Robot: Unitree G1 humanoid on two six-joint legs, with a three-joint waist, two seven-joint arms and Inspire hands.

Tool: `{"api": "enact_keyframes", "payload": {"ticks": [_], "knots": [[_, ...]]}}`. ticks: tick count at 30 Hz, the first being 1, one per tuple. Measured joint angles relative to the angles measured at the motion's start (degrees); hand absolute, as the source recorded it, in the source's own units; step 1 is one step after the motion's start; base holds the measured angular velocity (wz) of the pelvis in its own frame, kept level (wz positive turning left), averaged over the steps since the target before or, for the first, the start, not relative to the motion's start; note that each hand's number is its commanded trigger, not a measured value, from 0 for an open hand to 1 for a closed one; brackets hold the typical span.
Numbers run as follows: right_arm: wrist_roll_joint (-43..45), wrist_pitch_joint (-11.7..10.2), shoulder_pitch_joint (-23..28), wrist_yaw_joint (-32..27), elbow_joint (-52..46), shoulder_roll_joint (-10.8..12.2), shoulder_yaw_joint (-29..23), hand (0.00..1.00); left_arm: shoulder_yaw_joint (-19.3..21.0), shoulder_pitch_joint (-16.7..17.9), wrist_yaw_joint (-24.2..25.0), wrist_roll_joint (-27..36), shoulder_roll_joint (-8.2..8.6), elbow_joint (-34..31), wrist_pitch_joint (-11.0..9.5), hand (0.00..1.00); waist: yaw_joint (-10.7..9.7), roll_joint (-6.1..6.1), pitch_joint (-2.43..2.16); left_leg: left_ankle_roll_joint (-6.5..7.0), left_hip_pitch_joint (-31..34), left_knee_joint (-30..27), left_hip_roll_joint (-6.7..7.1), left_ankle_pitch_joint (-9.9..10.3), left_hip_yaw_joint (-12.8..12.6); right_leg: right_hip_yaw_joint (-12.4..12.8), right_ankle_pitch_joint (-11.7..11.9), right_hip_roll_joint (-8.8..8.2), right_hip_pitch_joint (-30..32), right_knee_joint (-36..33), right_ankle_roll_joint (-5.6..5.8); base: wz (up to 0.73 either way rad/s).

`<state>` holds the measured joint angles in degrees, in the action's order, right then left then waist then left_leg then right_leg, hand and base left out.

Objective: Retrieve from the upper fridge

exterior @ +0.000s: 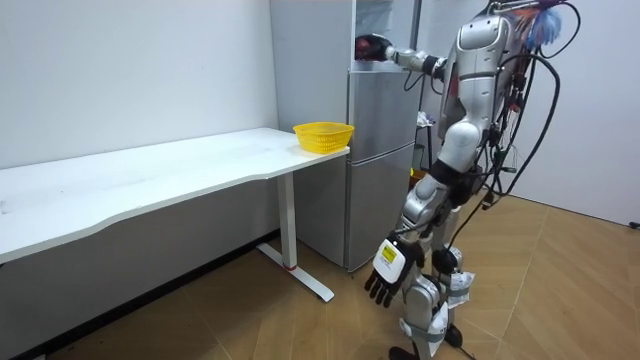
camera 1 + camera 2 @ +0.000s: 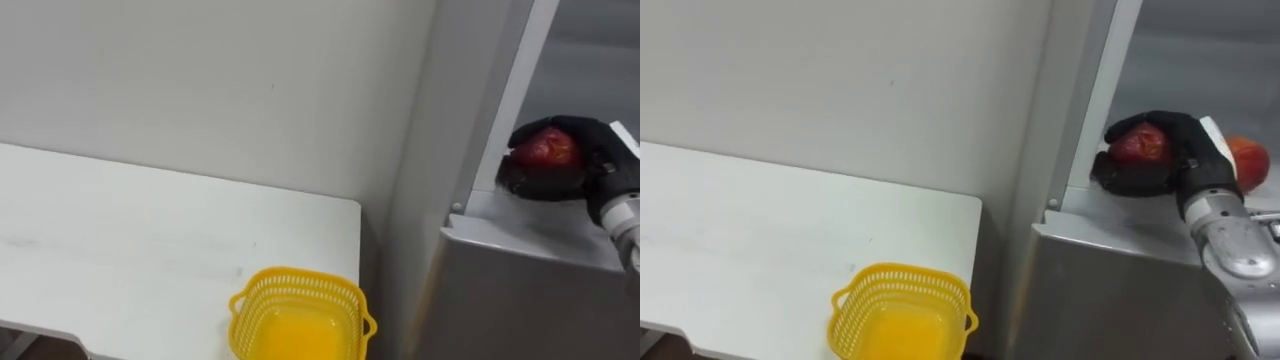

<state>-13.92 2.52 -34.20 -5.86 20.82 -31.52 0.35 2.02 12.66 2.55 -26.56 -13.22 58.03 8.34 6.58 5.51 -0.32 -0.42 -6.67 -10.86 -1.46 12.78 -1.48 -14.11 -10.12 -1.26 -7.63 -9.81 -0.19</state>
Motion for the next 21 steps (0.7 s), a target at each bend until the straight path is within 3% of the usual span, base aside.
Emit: {"api": "enact_keyframes", "payload": {"ticks": [4, 7, 9, 14, 17, 21], "knots": [[4.92, -0.04, 8.21, -4.29, -12.92, 3.66, -1.62, 1.0, -0.12, 0.0, -1.52, 0.04, 0.89, 0.06, -0.53, 0.0, -0.3, -0.79, -0.19, 0.01, 0.09, 0.1, 0.04, 0.0, -0.5, 0.49, 0.01, -0.03, 0.36, 0.0, -0.01, -0.08], [7.36, -0.14, 12.2, -6.29, -20.51, 6.27, -2.0, 1.0, -0.61, 0.35, -2.99, 0.07, 1.69, 0.1, -1.6, 0.0, -1.48, -1.68, 0.29, 0.02, 0.16, 0.16, 0.06, 0.01, -0.64, 1.19, 0.01, -0.02, 0.45, 0.01, -0.01, 0.0], [8.57, -0.32, 14.87, -7.11, -26.06, 7.27, -1.91, 1.0, -0.6, 0.38, -3.35, 0.05, 2.08, 0.59, -2.37, 0.0, -1.59, -2.41, 0.29, 0.02, 0.37, 0.45, 0.05, 0.01, -0.79, 1.37, 0.01, 0.03, 0.84, -0.01, -0.01, -0.04], [12.5, -1.84, 17.24, -10.81, -34.02, 9.43, -1.87, 1.0, -1.13, 0.85, -3.72, 0.12, 2.54, 1.91, -2.65, 0.0, -2.22, -3.44, -0.13, 0.01, 0.37, 0.66, -0.06, 0.0, -0.94, 1.47, 0.01, 0.15, 1.04, -0.04, -0.01, -0.01], [15.99, -3.41, 18.83, -13.02, -40.06, 11.02, -1.64, 1.0, -1.15, 1.31, -5.24, 0.12, 3.32, 3.89, -3.9, 0.0, -2.25, -3.51, -0.2, 0.0, -0.03, 0.71, -0.09, 0.0, -1.11, 1.62, 0.01, 0.18, 0.85, -0.04, -0.01, -0.02], [23.82, -9.04, 21.61, -16.37, -44.91, 13.3, -1.53, 1.0, -1.97, 1.08, -6.25, 0.4, 3.47, 6.07, -5.53, 0.0, -2.39, -3.08, -0.04, 0.0, -0.1, 0.67, -0.1, 0.0, -1.14, 1.87, 0.01, 0.23, 0.72, -0.01, -0.01, 0.0]]}}
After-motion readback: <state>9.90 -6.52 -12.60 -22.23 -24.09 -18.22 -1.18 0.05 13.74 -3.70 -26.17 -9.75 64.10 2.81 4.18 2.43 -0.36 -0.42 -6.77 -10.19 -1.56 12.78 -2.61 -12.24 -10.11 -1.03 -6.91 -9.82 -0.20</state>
